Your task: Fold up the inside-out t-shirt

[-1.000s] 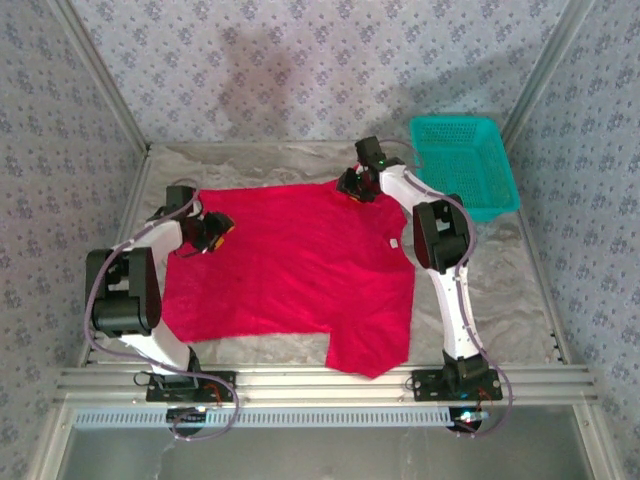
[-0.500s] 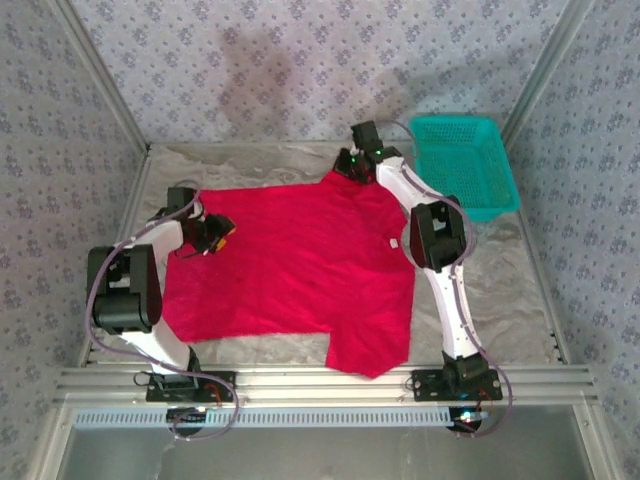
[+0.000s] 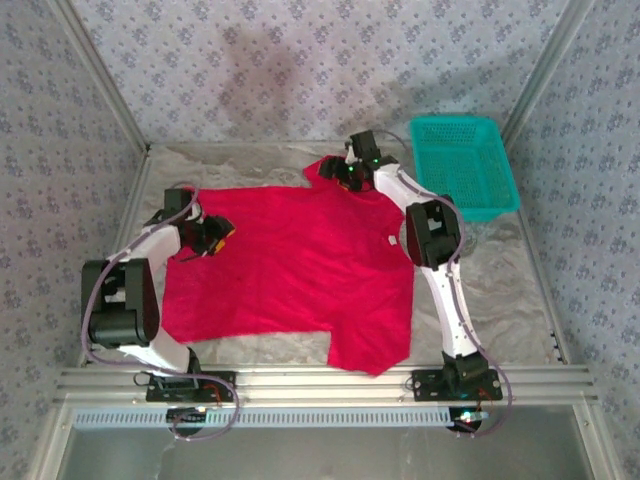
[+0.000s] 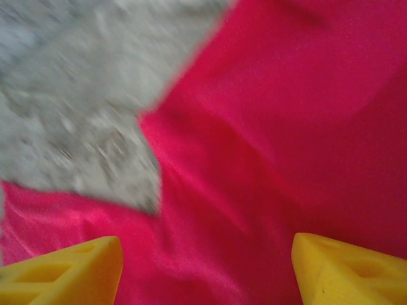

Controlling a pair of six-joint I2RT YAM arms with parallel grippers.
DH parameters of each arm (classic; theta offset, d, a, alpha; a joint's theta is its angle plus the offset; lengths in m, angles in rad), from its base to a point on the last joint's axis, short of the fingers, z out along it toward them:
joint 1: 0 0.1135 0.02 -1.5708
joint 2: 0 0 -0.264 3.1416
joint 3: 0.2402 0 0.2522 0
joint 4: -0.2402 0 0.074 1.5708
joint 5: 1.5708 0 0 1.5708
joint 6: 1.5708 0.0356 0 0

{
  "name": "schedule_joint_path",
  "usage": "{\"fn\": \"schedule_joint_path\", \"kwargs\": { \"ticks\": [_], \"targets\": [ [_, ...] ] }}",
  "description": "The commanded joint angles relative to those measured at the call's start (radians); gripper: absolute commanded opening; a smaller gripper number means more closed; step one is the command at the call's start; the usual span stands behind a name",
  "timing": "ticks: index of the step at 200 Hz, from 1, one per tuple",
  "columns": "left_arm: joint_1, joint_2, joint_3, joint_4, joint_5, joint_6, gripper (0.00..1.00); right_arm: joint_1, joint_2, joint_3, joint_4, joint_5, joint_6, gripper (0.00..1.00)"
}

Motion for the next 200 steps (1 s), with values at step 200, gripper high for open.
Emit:
{"fn": "schedule_joint_path", "kwargs": {
  "ticks": [200],
  "targets": [
    [0.108, 0.370, 0.559, -0.105, -0.108, 0.075, 0.50, -0.092, 0.035, 0.327, -0.245, 0.003, -0.103, 0.74]
  ]
}}
